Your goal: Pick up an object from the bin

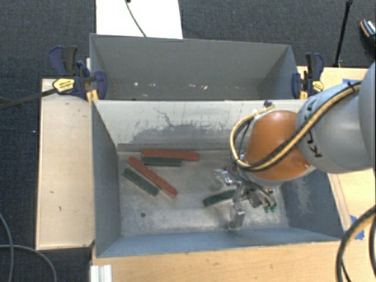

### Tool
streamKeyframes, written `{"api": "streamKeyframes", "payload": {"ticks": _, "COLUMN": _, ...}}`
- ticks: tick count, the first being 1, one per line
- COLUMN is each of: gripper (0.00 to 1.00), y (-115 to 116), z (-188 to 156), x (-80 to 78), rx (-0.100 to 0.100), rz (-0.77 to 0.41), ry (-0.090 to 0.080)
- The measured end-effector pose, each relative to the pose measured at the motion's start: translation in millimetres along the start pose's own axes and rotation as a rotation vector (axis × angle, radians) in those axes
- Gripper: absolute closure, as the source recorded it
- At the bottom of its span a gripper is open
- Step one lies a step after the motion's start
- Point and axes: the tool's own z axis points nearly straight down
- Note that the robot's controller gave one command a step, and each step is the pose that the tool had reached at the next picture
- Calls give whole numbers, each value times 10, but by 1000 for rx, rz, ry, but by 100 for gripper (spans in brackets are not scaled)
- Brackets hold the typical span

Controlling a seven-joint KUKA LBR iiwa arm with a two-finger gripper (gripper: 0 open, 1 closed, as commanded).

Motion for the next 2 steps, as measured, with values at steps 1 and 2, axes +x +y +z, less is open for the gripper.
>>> {"api": "streamKeyframes", "payload": {"ticks": 1, "gripper": 100, "y": 2, "z": -35, "x": -22, "rx": 0, "rz": 3, "ry": -7}}
{"api": "streamKeyframes", "payload": {"ticks": 2, "gripper": 100, "y": -10, "z": -1451, "x": 12, "rx": 3, "rz": -8, "ry": -16}}
